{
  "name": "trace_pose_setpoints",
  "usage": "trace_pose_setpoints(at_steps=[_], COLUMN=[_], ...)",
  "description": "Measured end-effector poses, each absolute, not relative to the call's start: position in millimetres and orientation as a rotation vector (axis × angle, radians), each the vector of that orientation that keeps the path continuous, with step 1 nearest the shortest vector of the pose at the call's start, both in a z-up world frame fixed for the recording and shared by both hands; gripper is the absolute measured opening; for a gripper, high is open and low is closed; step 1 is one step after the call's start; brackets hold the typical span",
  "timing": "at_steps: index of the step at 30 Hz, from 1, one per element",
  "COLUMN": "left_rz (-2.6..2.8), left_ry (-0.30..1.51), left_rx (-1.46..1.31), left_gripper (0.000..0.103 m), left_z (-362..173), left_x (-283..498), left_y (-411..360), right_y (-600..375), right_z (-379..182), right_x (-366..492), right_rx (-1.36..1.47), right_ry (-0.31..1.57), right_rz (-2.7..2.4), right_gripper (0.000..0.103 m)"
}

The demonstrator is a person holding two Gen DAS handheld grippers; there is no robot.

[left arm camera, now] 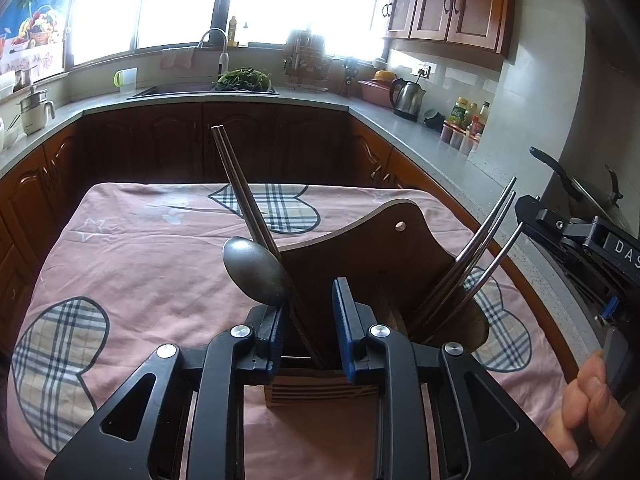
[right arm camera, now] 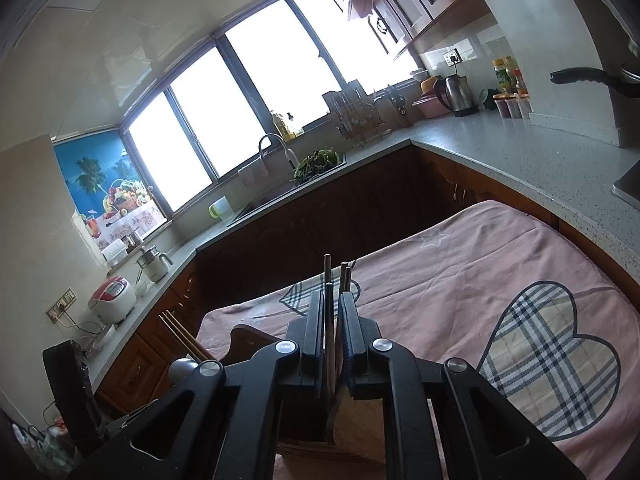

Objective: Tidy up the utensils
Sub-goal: 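Lower spoon and chopstick into the holder and open both grippers, then withdraw both open grippers from the holder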

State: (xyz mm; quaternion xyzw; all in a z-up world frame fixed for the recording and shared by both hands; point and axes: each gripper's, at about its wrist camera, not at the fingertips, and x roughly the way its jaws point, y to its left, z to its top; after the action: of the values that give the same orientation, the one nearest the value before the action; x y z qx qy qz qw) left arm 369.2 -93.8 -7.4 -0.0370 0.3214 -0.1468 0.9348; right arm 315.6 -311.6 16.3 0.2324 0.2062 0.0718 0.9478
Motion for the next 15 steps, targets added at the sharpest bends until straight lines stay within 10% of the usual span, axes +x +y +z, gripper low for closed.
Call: trace_pose_setpoints(at_steps=[2, 15], left_rz=[-0.303, -0.304], left_ry=[0.652, 0.632], left_rx=[-0.071, -0.075], left_gripper=[0.030, 0.060], left_z=[-6, 5], left_x=[367, 343], left_y=[-95, -88], right_y=[-313, -319], right_z=[16, 21], right_x=[314, 300], right_rx=[0.481, 0.501], right_ry=[0.415, 0.399], right_rz=[0.143, 0.157], right_gripper=[0.040, 0.059])
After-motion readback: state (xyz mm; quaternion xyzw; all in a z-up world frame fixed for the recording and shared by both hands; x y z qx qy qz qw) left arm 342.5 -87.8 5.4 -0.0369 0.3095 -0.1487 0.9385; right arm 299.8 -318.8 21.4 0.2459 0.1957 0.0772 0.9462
